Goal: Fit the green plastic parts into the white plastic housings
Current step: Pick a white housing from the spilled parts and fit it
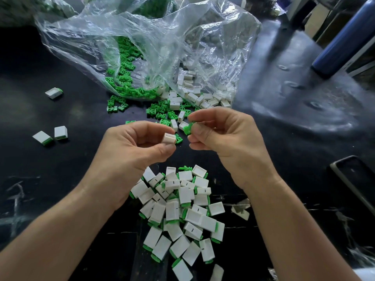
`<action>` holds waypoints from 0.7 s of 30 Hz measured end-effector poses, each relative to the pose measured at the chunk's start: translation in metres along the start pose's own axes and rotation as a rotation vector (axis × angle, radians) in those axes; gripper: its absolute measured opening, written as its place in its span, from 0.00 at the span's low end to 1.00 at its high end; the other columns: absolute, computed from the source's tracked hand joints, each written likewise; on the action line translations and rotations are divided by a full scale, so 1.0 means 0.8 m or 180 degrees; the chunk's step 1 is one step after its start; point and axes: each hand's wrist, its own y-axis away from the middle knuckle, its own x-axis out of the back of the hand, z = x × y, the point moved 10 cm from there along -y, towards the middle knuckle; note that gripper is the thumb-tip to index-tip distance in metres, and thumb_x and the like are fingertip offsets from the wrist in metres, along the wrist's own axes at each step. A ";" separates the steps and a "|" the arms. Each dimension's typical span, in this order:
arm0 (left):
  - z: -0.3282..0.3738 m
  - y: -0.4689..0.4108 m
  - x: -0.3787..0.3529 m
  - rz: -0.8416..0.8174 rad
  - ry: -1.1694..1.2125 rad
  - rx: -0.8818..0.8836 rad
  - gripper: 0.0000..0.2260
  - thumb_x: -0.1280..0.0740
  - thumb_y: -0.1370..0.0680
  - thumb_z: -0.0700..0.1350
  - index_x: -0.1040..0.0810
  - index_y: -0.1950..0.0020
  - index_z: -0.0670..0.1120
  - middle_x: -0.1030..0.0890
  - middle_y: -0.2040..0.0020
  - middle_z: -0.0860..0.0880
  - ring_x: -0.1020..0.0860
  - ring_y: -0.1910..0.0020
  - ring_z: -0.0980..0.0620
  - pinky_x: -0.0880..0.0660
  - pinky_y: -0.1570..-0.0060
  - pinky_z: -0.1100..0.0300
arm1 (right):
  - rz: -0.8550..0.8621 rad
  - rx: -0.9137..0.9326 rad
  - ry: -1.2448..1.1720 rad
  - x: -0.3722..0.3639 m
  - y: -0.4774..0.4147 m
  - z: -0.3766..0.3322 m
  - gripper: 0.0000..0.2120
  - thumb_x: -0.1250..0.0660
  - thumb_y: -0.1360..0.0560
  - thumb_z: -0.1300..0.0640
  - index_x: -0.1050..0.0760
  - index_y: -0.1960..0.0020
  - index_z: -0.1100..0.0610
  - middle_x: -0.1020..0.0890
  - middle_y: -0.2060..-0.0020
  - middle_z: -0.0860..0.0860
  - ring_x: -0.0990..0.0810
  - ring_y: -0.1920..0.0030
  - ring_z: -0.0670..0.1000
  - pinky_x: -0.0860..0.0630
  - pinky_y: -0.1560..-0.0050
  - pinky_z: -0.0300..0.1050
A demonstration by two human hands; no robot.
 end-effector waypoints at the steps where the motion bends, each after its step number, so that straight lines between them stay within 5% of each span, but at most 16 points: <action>1: 0.000 0.000 0.000 0.0002 0.0000 -0.0004 0.07 0.29 0.42 0.40 0.17 0.66 0.47 0.17 0.67 0.49 0.21 0.69 0.57 0.24 0.67 0.69 | -0.0030 0.0016 -0.0064 -0.003 0.000 -0.002 0.10 0.33 0.29 0.69 0.22 0.58 0.55 0.20 0.69 0.47 0.21 0.67 0.45 0.21 0.64 0.37; 21: 0.005 0.006 -0.013 -0.0314 -0.0129 -0.0004 0.10 0.30 0.40 0.42 0.16 0.61 0.48 0.17 0.67 0.43 0.19 0.69 0.53 0.22 0.69 0.65 | -0.0233 0.0169 0.0561 -0.019 0.003 -0.002 0.11 0.31 0.29 0.67 0.23 0.61 0.50 0.19 0.66 0.49 0.18 0.65 0.47 0.21 0.64 0.39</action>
